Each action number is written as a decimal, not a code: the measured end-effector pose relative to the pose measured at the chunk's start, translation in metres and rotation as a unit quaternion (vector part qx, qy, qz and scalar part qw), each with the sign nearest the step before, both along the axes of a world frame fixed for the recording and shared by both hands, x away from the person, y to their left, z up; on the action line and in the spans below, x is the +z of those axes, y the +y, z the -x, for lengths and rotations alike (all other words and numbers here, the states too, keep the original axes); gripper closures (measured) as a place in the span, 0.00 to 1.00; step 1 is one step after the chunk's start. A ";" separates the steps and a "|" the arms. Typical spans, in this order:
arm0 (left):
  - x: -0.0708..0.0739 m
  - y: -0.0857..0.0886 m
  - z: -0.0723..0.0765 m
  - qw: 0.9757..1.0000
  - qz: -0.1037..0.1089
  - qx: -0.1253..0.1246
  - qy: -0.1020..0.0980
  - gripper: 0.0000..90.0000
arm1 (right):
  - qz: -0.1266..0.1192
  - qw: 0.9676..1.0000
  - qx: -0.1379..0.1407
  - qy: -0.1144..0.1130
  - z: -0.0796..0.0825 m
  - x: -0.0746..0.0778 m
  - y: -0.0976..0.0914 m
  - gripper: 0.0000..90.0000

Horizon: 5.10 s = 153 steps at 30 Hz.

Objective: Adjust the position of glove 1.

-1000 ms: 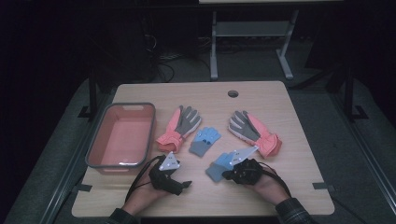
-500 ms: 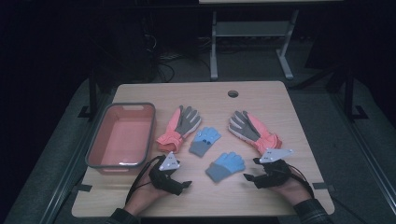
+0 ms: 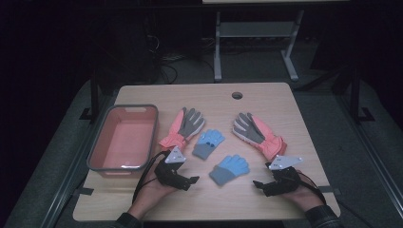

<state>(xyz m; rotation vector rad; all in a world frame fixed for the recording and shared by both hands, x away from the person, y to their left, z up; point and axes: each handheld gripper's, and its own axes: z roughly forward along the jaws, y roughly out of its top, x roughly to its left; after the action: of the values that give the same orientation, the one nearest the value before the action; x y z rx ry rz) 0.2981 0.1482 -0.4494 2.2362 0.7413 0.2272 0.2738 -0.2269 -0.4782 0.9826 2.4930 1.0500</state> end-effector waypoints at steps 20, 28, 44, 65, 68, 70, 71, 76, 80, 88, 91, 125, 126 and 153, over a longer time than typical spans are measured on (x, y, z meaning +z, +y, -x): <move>0.025 -0.043 -0.051 0.999 0.002 0.046 -0.005 0.70 | -0.013 1.000 -0.004 0.001 -0.001 -0.003 -0.002 0.15; 0.018 -0.060 -0.082 0.998 -0.016 0.054 -0.001 1.00 | -0.014 1.000 -0.004 0.001 -0.001 -0.003 -0.002 0.15; -0.008 -0.081 -0.098 0.999 -0.046 0.018 0.016 1.00 | -0.014 1.000 -0.005 0.002 -0.001 -0.003 -0.002 0.15; 0.014 -0.062 -0.062 0.999 -0.036 -0.001 0.014 0.80 | -0.014 1.000 -0.005 0.001 -0.001 -0.003 -0.002 0.15; 0.012 -0.059 -0.061 0.999 -0.034 0.005 0.017 0.74 | -0.014 1.000 -0.005 0.001 -0.001 -0.003 -0.002 0.15; 0.007 -0.059 -0.062 0.999 -0.039 0.005 0.022 0.72 | -0.014 1.000 -0.005 0.001 -0.001 -0.003 -0.002 0.15; 0.002 -0.060 -0.063 0.999 -0.041 0.009 0.028 0.72 | -0.014 1.000 -0.004 0.001 -0.001 -0.003 -0.002 0.15; -0.007 -0.062 -0.064 0.998 -0.055 0.007 0.034 0.72 | -0.014 1.000 -0.005 0.001 -0.001 -0.003 -0.002 0.15; -0.009 -0.062 -0.064 0.998 -0.059 0.003 0.027 0.86 | -0.014 1.000 -0.005 0.001 -0.001 -0.003 -0.002 0.15; -0.007 -0.063 -0.065 0.997 -0.070 -0.016 0.016 0.96 | -0.014 1.000 -0.005 0.001 -0.001 -0.003 -0.002 0.15; -0.005 -0.059 -0.067 0.998 -0.046 -0.016 0.025 0.97 | -0.014 1.000 -0.004 0.001 -0.001 -0.003 -0.002 0.15; 0.018 -0.106 -0.036 0.989 0.013 -0.132 0.058 0.97 | -0.014 1.000 -0.004 0.001 -0.001 -0.003 -0.002 0.15; 0.018 -0.107 -0.035 0.989 0.007 -0.135 0.054 0.97 | -0.014 1.000 -0.004 0.001 -0.001 -0.003 -0.002 0.15; 0.007 -0.110 -0.038 0.990 -0.022 -0.127 0.051 0.84 | -0.014 1.000 -0.005 0.001 -0.001 -0.003 -0.002 0.15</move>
<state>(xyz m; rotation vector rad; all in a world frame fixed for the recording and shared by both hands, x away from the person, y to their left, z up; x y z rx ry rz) 0.3362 0.0378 -0.4427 2.3703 0.5004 0.0048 0.2749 -0.2288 -0.4812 1.0031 2.4800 1.0839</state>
